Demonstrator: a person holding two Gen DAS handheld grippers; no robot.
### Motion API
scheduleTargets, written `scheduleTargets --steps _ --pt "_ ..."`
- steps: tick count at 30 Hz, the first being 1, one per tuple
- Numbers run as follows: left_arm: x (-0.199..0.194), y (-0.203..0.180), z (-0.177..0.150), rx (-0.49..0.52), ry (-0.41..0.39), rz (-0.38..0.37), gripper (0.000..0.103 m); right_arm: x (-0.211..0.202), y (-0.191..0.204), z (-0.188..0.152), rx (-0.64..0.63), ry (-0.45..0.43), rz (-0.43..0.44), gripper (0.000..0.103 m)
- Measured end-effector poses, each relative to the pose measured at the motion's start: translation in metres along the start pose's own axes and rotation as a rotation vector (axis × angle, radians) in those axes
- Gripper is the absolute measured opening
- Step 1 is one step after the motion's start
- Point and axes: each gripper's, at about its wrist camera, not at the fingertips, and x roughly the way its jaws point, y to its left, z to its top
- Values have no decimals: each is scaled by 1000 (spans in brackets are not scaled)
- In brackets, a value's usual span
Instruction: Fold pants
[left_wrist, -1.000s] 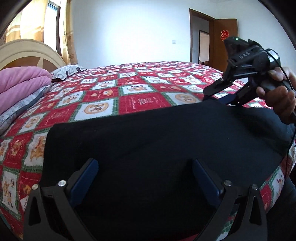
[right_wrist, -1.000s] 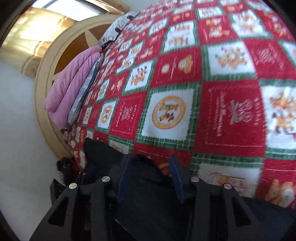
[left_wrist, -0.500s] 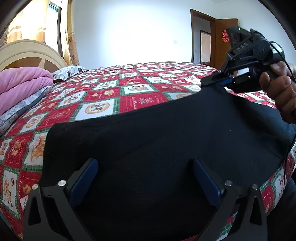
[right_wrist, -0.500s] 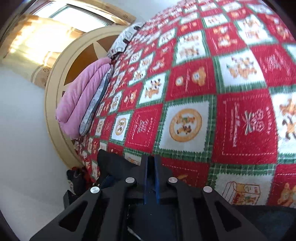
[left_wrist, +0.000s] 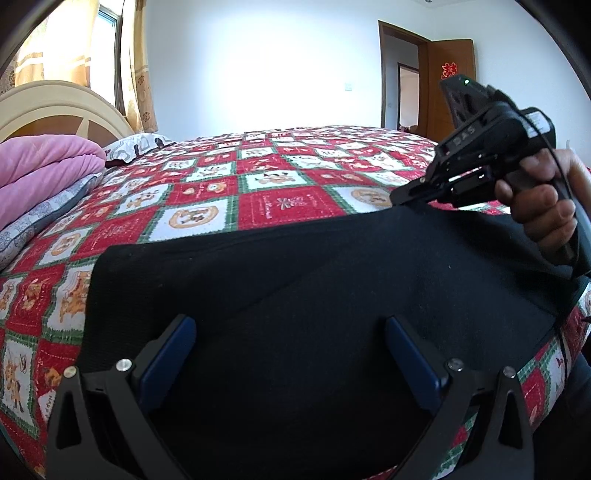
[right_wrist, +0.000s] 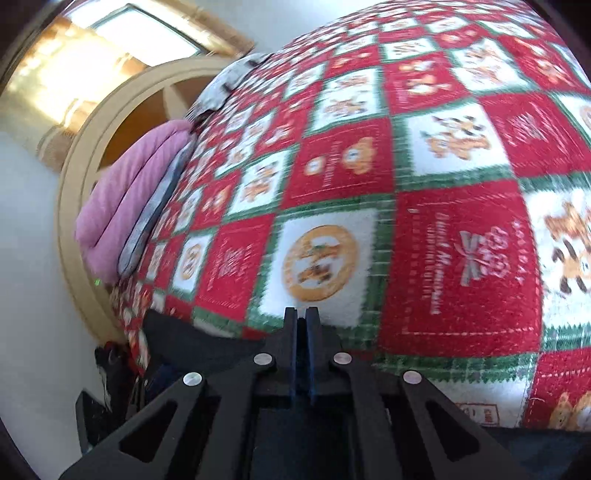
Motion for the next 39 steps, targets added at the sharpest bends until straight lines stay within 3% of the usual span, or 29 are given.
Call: scheduleTargets --steps 3,6,9,14,15,16,18,21,23,24,25,34,39 --pt "-6 -4 5 -25 10 39 103 -7 1 2 6 32 55 10" --pt "-13 -14 8 -15 -29 4 103 -18 -7 8 44 42 101 15" --pt "-8 -29 4 35 -15 -23 103 -21 -16 13 102 81 157 15" --pt "-2 -41 -1 83 -12 -36 103 1 -16 11 152 245 182 15" --pt "-2 -38 0 72 -11 -47 103 4 -16 11 156 255 180 19" --pt "-1 -36 0 62 -10 -55 103 9 -15 10 165 267 171 33" --pt "-1 -34 0 53 -12 -63 103 15 -15 11 190 267 200 48" --pt "0 -36 0 58 -13 -58 103 19 -9 14 204 260 220 51" --pt "0 -36 0 58 -14 -58 103 21 -6 15 208 252 195 46" --pt "0 -36 -1 59 -15 -58 103 21 -4 15 203 244 179 19" --pt "0 -36 -1 59 -15 -58 103 22 0 16 192 236 153 3" --pt "-2 -38 -3 62 -26 -52 103 -20 20 20 91 24 112 1" --pt "-3 -37 -3 60 -30 -59 103 12 -5 16 93 57 -69 1"
